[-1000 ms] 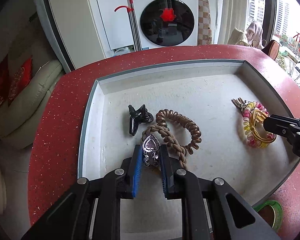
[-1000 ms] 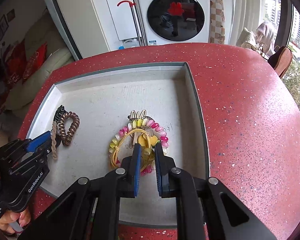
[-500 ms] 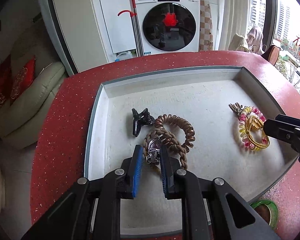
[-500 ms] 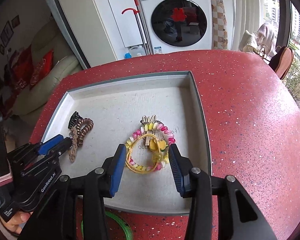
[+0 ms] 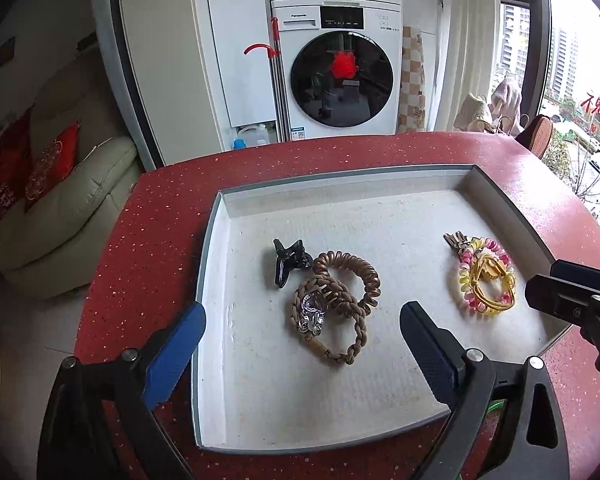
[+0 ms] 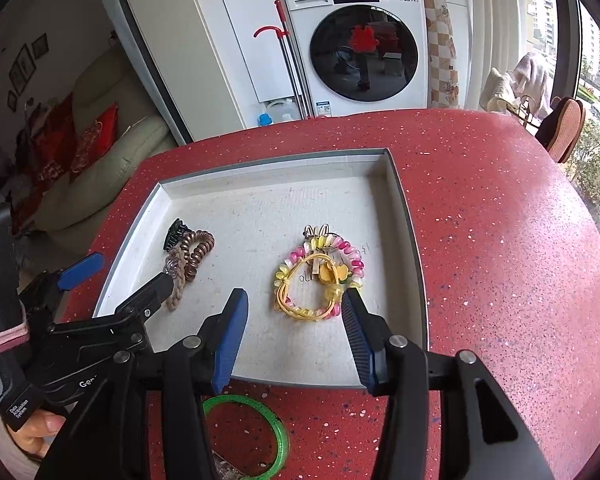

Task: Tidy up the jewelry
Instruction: 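Move the left tool to the rhinestone silver hair clip while the right tool reaches the green bangle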

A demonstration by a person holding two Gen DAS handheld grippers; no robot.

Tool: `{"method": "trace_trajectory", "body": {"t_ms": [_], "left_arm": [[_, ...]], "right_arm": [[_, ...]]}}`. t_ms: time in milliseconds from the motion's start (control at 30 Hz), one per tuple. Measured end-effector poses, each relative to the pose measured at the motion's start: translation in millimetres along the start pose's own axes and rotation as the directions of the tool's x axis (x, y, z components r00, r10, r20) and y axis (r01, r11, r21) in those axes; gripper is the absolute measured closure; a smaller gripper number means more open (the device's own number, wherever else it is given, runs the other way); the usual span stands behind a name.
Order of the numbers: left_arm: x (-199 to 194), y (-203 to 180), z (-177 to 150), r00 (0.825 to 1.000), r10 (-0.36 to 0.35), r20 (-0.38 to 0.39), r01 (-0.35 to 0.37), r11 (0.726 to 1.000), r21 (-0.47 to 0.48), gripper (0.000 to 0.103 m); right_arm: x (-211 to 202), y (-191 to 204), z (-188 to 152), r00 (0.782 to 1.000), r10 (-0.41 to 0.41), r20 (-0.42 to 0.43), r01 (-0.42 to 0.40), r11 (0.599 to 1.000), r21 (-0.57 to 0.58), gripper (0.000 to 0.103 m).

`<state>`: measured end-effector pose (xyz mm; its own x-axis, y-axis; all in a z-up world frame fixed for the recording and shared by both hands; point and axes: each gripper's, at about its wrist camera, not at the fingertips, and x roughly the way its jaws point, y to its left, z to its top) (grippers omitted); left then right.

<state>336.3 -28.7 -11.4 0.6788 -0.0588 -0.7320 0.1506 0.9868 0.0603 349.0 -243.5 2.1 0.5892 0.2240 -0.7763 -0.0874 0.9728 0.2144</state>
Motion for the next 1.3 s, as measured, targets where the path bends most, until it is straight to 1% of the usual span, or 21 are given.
{"method": "trace_trajectory", "body": {"t_ms": [67,133,200,333,400,533,633,667,733,833,900,1033,1200,1300], "left_arm": [[-4,1,0,1.0,0.0,0.006,0.0,1.0,-0.003,0.0],[-9,3,-1,1.0,0.001,0.014,-0.001,1.0,-0.005,0.0],[-15,4,-2,1.0,0.008,0.018,-0.008,1.0,-0.001,0.0],[-27,6,-7,1.0,0.013,0.021,-0.013,1.0,-0.01,0.0],[-34,9,-10,1.0,0.006,0.022,-0.006,1.0,-0.022,0.0],[-45,12,-20,1.0,-0.012,0.012,0.013,0.999,-0.033,0.0],[-53,13,-30,1.0,-0.019,0.004,0.019,0.999,-0.033,0.0],[-56,13,-33,1.0,-0.023,-0.002,0.022,0.999,-0.036,0.0],[-62,15,-41,0.999,-0.037,-0.008,0.037,0.998,-0.046,0.0],[-69,18,-55,0.999,-0.047,-0.022,0.046,0.997,-0.063,0.0],[-72,19,-66,0.998,-0.049,-0.036,0.047,0.996,-0.069,0.0],[-78,16,-90,0.996,-0.058,-0.066,0.053,0.996,-0.076,0.0],[-86,7,-116,0.994,-0.065,-0.093,0.058,0.996,-0.069,0.0],[-90,5,-126,0.992,-0.074,-0.103,0.064,0.993,-0.094,0.0]], "right_arm": [[-4,0,-1,1.0,0.005,0.003,-0.005,1.0,0.003,0.05],[-8,1,-4,1.0,0.011,0.003,-0.011,1.0,0.0,0.048],[-13,3,-7,1.0,0.015,0.01,-0.015,1.0,-0.003,0.041],[-26,6,-16,0.999,0.028,0.031,-0.028,1.0,0.003,0.033],[-34,8,-21,0.999,0.035,0.041,-0.035,0.999,0.004,0.026],[-47,11,-32,0.997,0.045,0.064,-0.045,0.999,0.007,0.02],[-56,11,-41,0.995,0.059,0.08,-0.061,0.998,0.024,0.009],[-58,10,-44,0.994,0.066,0.083,-0.069,0.997,0.029,0.0],[-64,9,-51,0.992,0.078,0.097,-0.082,0.996,0.037,0.0],[-67,8,-63,0.993,0.085,0.088,-0.089,0.995,0.042,0.0],[-65,9,-71,0.995,0.082,0.058,-0.084,0.996,0.041,0.0],[-54,6,-90,0.999,0.049,-0.022,-0.048,0.998,0.048,0.0],[-45,0,-107,0.997,0.021,-0.07,-0.016,0.997,0.069,0.0],[-43,-3,-111,0.997,0.003,-0.08,0.003,0.997,0.074,0.0]]}}
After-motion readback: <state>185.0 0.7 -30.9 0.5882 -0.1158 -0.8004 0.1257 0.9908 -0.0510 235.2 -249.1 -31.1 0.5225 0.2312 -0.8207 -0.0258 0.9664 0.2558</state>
